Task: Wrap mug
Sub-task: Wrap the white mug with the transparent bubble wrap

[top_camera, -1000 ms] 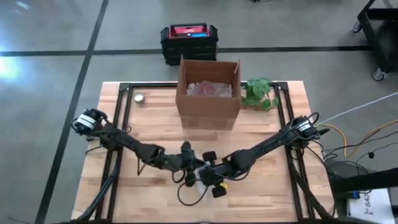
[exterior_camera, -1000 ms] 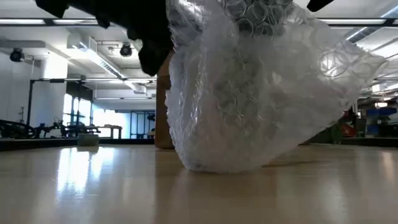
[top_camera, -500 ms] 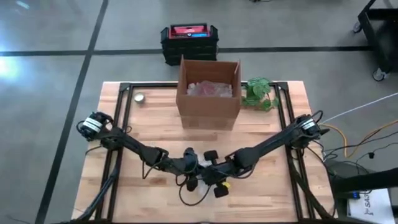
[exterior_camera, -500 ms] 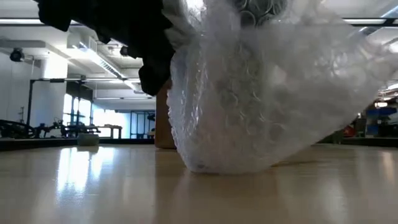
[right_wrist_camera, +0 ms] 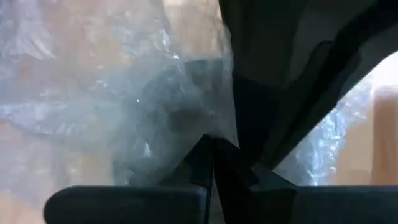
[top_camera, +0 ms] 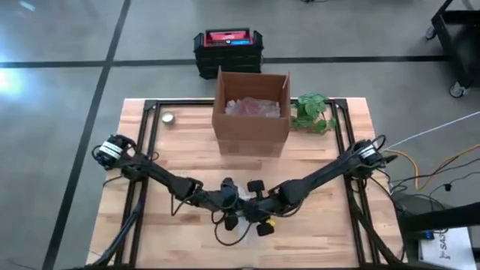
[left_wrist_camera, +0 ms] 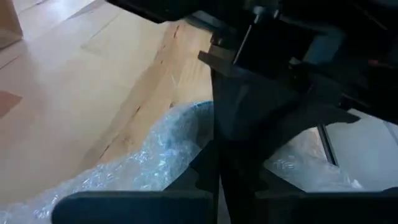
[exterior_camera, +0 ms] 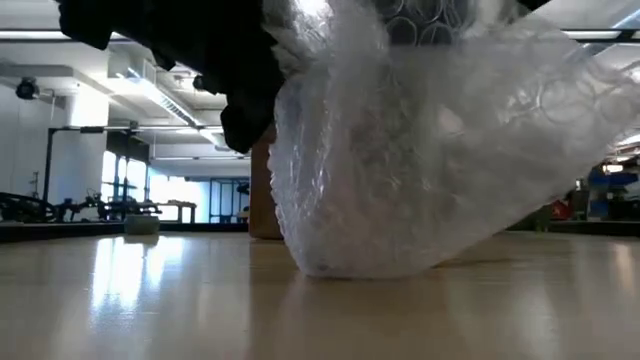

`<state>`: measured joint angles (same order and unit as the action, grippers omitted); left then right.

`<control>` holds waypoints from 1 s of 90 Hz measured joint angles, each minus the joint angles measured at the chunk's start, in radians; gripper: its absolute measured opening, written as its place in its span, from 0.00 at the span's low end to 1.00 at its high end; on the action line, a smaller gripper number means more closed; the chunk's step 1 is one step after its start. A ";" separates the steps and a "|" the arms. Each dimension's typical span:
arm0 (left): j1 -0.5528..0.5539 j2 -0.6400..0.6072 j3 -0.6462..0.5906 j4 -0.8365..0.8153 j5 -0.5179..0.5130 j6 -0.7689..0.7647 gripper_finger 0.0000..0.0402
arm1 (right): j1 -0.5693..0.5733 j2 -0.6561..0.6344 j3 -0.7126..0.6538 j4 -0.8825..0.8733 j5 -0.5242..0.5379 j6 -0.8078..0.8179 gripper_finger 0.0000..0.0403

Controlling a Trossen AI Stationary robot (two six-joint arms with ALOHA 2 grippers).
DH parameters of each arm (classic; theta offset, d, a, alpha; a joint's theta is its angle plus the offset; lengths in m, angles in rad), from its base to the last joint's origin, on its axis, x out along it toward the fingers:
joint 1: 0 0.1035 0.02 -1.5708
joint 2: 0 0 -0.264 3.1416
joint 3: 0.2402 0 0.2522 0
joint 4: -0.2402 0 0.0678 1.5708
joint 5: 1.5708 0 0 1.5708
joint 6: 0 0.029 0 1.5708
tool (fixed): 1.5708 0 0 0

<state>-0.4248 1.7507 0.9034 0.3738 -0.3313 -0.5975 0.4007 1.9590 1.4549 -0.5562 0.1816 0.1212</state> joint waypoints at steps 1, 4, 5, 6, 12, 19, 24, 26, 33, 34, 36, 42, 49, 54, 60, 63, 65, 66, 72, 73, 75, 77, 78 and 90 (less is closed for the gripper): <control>0.000 -0.002 0.000 0.000 0.000 0.002 0.00 | 0.000 0.005 0.000 0.000 -0.001 0.000 0.00; 0.000 -0.008 -0.001 -0.005 0.000 0.008 0.00 | 0.000 0.015 0.001 0.003 -0.001 0.000 0.00; 0.000 -0.011 -0.001 -0.006 0.001 0.011 0.00 | 0.000 0.018 0.001 0.005 0.000 0.000 0.00; 0.000 -0.013 -0.001 -0.008 0.001 0.013 0.00 | 0.000 0.020 0.001 0.007 0.000 0.000 0.00; -0.001 -0.031 -0.003 -0.019 0.005 0.012 0.00 | -0.001 0.022 0.001 0.011 0.001 0.002 0.00; -0.013 -0.067 -0.007 -0.051 0.014 0.008 0.00 | -0.002 0.009 -0.001 0.012 0.001 0.002 0.00; -0.032 -0.107 -0.006 -0.073 0.018 0.000 0.00 | -0.002 0.000 -0.003 0.016 0.001 0.003 0.00; -0.041 -0.126 -0.005 -0.086 0.020 -0.006 0.00 | -0.002 -0.007 -0.004 0.019 0.001 0.003 0.00; -0.078 -0.183 -0.003 -0.139 0.015 -0.014 0.00 | -0.002 -0.018 -0.007 0.022 0.002 -0.003 0.00; -0.085 -0.189 -0.003 -0.145 0.012 -0.015 0.00 | -0.002 -0.019 -0.007 0.024 0.002 -0.006 0.00; -0.100 -0.198 -0.003 -0.157 0.006 -0.017 0.00 | -0.002 -0.021 -0.007 0.027 0.001 -0.009 0.00; -0.141 -0.216 -0.003 -0.196 -0.009 -0.019 0.00 | -0.002 -0.024 -0.008 0.029 0.002 -0.013 0.00; -0.187 -0.210 -0.003 -0.217 -0.005 -0.032 0.00 | -0.002 -0.026 -0.008 0.030 0.002 -0.015 0.00; -0.206 -0.183 -0.003 -0.206 -0.004 -0.052 0.00 | -0.002 -0.026 -0.008 0.032 0.002 -0.015 0.00; -0.212 -0.130 -0.003 -0.169 -0.019 -0.050 0.00 | -0.002 -0.026 -0.008 0.035 0.002 -0.016 0.00; -0.209 -0.102 -0.003 -0.123 -0.041 -0.038 0.00 | -0.002 -0.026 -0.008 0.037 0.002 -0.016 0.00; -0.206 -0.086 -0.003 -0.087 -0.053 -0.025 0.00 | -0.002 -0.026 -0.008 0.038 0.002 -0.015 0.00; -0.204 -0.078 -0.003 -0.068 -0.057 -0.017 0.00 | -0.002 -0.026 -0.008 0.038 0.002 -0.014 0.00; -0.180 -0.045 -0.003 0.051 -0.073 0.038 0.00 | -0.002 -0.026 -0.008 0.040 0.002 -0.011 0.00; -0.175 -0.041 -0.002 0.063 -0.073 0.044 0.00 | -0.002 -0.026 -0.008 0.040 0.002 -0.011 0.00; -0.165 -0.034 -0.001 0.081 -0.073 0.053 0.00 | -0.002 -0.026 -0.008 0.040 0.002 -0.011 0.00; -0.152 -0.028 0.000 0.086 -0.072 0.054 0.00 | -0.002 -0.026 -0.008 0.041 0.002 -0.011 0.00; -0.145 -0.025 0.000 0.086 -0.072 0.054 0.00 | -0.002 -0.026 -0.008 0.041 0.002 -0.011 0.00; -0.082 -0.006 -0.003 0.077 -0.077 0.055 0.00 | -0.001 -0.026 -0.008 0.041 0.003 -0.010 0.00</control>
<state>-0.5067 1.7451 0.9009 0.4509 -0.4081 -0.5428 0.3996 1.9335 1.4471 -0.5148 0.1848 0.1110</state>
